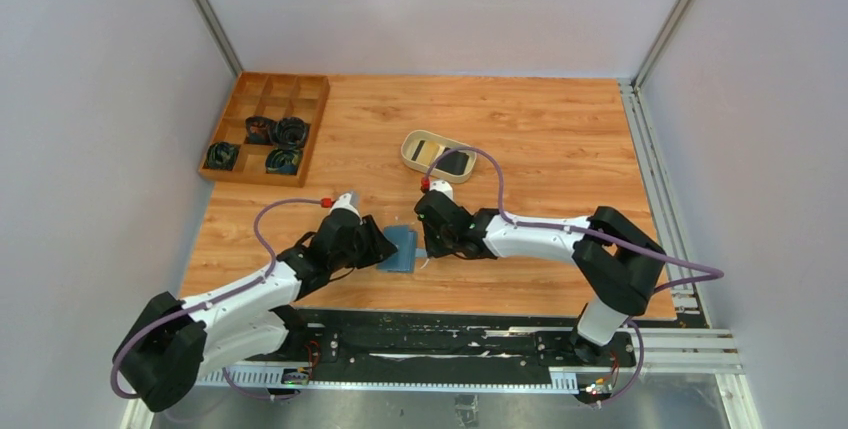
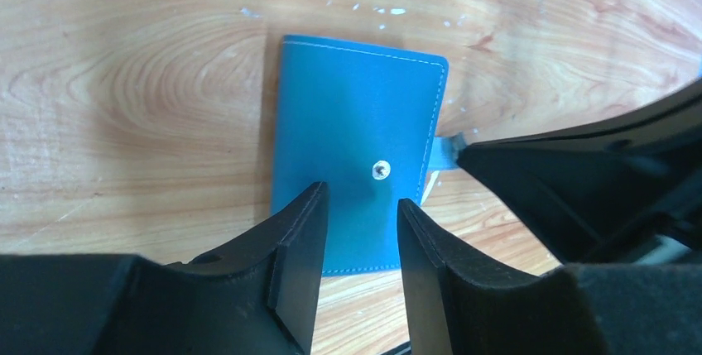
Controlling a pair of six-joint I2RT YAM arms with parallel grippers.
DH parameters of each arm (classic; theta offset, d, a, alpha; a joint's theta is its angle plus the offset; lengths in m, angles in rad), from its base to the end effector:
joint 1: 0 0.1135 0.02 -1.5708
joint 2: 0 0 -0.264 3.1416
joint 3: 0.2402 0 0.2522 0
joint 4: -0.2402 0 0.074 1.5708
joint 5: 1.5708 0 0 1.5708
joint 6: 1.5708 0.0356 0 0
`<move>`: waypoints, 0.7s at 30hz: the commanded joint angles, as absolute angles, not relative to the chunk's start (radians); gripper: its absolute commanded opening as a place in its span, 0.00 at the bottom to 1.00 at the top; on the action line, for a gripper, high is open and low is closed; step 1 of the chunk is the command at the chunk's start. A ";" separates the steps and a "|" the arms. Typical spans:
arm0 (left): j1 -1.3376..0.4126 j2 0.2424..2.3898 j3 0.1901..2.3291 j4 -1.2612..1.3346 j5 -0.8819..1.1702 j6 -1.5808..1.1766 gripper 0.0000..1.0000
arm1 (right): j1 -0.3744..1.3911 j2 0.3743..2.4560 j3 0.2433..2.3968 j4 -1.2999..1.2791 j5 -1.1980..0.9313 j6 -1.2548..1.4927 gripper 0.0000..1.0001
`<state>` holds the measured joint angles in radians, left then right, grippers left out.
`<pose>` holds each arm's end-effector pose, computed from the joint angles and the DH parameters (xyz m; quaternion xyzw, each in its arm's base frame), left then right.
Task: Take the credit cards out of the card holder
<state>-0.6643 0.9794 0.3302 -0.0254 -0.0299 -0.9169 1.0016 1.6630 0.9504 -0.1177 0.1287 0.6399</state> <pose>0.1501 -0.1162 0.1639 -0.1199 0.8932 -0.2984 0.3143 0.1885 0.2861 0.1809 -0.1444 0.9193 0.2233 0.2900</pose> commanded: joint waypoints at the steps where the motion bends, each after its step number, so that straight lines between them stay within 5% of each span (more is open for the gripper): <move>1: -0.672 1.031 0.285 0.036 -0.053 -0.958 0.46 | 0.991 1.621 0.936 -0.104 0.120 0.645 0.00; 21: -0.672 1.109 0.241 0.071 -0.087 -1.018 0.41 | 0.993 1.741 1.078 -0.083 0.016 0.617 0.00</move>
